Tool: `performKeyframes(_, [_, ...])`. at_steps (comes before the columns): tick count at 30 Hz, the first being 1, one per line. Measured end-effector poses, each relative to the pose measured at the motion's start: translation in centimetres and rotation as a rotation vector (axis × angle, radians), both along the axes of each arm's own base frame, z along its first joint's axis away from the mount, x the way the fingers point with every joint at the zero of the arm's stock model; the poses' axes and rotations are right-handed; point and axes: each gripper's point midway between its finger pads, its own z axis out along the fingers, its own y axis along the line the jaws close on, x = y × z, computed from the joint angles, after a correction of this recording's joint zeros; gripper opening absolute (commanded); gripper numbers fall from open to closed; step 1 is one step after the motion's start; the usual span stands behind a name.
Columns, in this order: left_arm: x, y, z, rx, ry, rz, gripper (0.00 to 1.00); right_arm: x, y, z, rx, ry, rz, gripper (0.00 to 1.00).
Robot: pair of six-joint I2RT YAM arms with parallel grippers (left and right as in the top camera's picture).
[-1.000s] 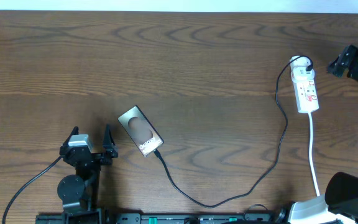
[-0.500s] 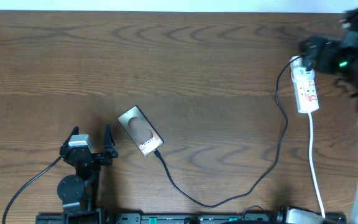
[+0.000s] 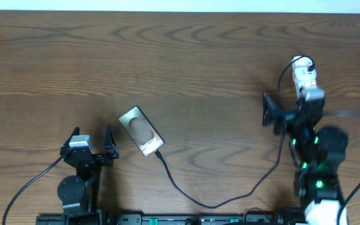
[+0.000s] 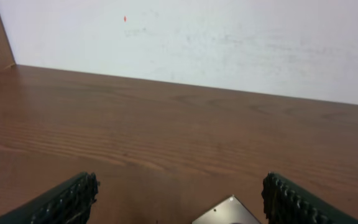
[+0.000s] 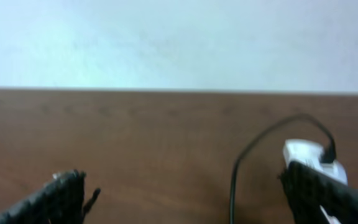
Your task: Plug charger to phone and switch on socket
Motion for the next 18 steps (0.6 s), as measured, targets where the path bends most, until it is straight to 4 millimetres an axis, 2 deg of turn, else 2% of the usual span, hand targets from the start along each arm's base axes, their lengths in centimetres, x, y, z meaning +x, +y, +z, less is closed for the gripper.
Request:
performKeyframes(5, [0.0, 0.0, 0.0, -0.001, 0.001, 0.000, 0.87, -2.9, -0.1, -3.4, -0.003, -0.066, -0.011, 0.99])
performKeyframes(11, [0.0, 0.0, 0.0, -0.001, 0.000, 0.000, 0.87, -4.5, -0.4, -6.6, -0.006, -0.017, -0.037, 0.99])
performKeyframes(13, [0.0, 0.0, 0.0, -0.001, 0.002, 0.000, 0.87, -4.9, -0.4, -6.8, -0.011, -0.011, -0.051, 0.99])
performKeyframes(16, [0.0, 0.0, 0.0, -0.001, 0.001, 0.000, 0.87, -5.9, -0.9, -8.2, -0.021, 0.047, -0.083, 0.99])
performKeyframes(18, [0.0, 0.0, 0.0, -0.002, 0.003, 0.000, 0.87, -6.1, -1.1, -7.8, -0.026, 0.022, -0.102, 0.99])
